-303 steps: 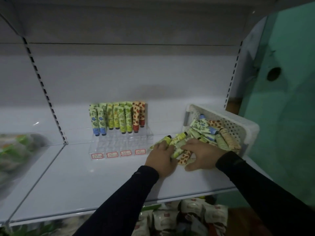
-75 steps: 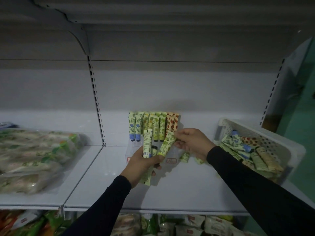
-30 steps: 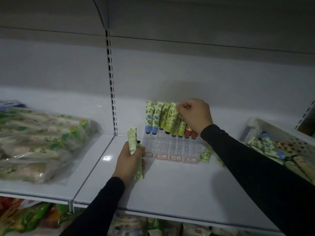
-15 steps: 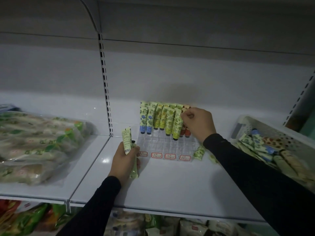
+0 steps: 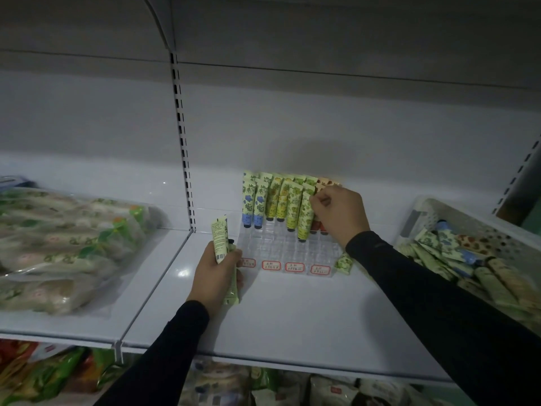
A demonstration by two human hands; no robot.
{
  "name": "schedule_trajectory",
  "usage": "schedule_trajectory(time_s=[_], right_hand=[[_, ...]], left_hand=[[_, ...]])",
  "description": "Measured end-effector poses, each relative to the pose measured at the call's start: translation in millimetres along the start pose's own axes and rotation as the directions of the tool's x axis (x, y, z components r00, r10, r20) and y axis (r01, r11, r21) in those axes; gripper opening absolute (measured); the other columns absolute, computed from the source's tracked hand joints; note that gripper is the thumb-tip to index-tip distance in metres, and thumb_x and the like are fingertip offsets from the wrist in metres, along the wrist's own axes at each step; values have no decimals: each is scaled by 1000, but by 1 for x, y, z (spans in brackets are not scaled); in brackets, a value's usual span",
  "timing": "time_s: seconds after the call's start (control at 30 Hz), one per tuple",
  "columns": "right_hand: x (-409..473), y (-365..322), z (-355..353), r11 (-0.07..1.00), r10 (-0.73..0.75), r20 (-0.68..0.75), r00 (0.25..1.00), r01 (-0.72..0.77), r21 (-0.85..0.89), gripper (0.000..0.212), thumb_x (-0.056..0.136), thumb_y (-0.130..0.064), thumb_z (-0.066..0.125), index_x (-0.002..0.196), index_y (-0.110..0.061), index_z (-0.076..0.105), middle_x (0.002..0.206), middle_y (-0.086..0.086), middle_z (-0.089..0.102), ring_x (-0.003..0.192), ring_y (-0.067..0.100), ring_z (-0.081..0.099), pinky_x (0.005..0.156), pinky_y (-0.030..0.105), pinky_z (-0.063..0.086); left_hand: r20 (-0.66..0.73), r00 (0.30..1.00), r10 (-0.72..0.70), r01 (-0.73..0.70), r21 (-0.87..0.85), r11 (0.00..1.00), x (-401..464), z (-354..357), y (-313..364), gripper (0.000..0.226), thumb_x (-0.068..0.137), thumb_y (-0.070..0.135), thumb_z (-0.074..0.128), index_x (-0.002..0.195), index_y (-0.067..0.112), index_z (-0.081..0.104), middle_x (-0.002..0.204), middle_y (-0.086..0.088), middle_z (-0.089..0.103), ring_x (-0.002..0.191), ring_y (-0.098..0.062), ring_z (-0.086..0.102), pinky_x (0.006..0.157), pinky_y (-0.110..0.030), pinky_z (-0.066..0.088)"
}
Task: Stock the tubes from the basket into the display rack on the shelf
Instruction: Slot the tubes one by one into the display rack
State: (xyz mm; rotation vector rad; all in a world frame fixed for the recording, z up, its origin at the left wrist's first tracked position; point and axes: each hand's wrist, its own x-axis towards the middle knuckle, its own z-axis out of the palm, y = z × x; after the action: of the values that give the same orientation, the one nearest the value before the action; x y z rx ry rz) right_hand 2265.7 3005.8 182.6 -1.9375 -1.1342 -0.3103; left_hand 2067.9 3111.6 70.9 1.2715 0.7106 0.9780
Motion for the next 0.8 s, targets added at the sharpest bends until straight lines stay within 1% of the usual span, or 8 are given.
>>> schedule_trajectory(time_s=[0.07, 0.23, 0.37, 0.43, 0.6, 0.8], right_hand=[[1, -1, 1, 1000, 10, 4, 1000, -9, -18, 18, 93, -20, 62, 90, -5, 73, 83, 8, 72, 77, 20, 65, 76, 27, 52], [4, -2, 2, 999, 16, 12, 1000, -16, -32, 19, 92, -20, 62, 88, -5, 73, 82, 9, 72, 77, 20, 65, 76, 22, 47], [7, -2, 5, 998, 2, 9, 1000, -2, -70, 20, 92, -20, 61, 83, -6, 73, 79, 7, 72, 69, 13, 56, 69, 15, 35], [8, -2, 6, 997, 0, 4, 1000, 0, -80, 22, 91, -18, 61, 81, -4, 73, 77, 7, 71, 68, 12, 54, 65, 14, 32], [8, 2, 5, 999, 27, 0, 1000, -27, -40, 19, 90, -16, 61, 80, -5, 73, 75, 5, 70, 68, 14, 58, 66, 18, 38], [9, 3, 6, 998, 40, 7, 999, -39, -41, 18, 88, -16, 61, 75, -8, 72, 72, 2, 68, 67, 12, 56, 65, 18, 36]], left_hand=[[-3, 1000, 4, -4, 7, 1000, 0, 0, 0, 4, 97, 11, 56, 100, 14, 56, 74, -11, 61, 51, -23, 55, 51, -34, 50], [0, 1000, -9, 9, -12, 1000, -2, 1, 2, 4, 97, 10, 56, 99, 13, 56, 73, -11, 60, 52, -23, 54, 50, -34, 50], [10, 1000, -11, 11, -16, 1000, -4, 2, 4, 6, 97, 10, 56, 102, 13, 55, 73, -11, 59, 51, -23, 54, 48, -33, 50], [10, 1000, -13, 13, -16, 1000, -5, 2, 5, 6, 97, 10, 55, 102, 12, 55, 72, -11, 60, 49, -21, 54, 47, -32, 49], [11, 1000, -16, 16, -17, 1000, -7, 2, 7, 7, 97, 9, 55, 105, 10, 54, 71, -10, 60, 49, -21, 54, 45, -32, 49], [8, 1000, -11, 11, -16, 1000, -5, 3, 6, 5, 97, 10, 56, 102, 11, 55, 68, -8, 61, 49, -22, 54, 47, -32, 49]])
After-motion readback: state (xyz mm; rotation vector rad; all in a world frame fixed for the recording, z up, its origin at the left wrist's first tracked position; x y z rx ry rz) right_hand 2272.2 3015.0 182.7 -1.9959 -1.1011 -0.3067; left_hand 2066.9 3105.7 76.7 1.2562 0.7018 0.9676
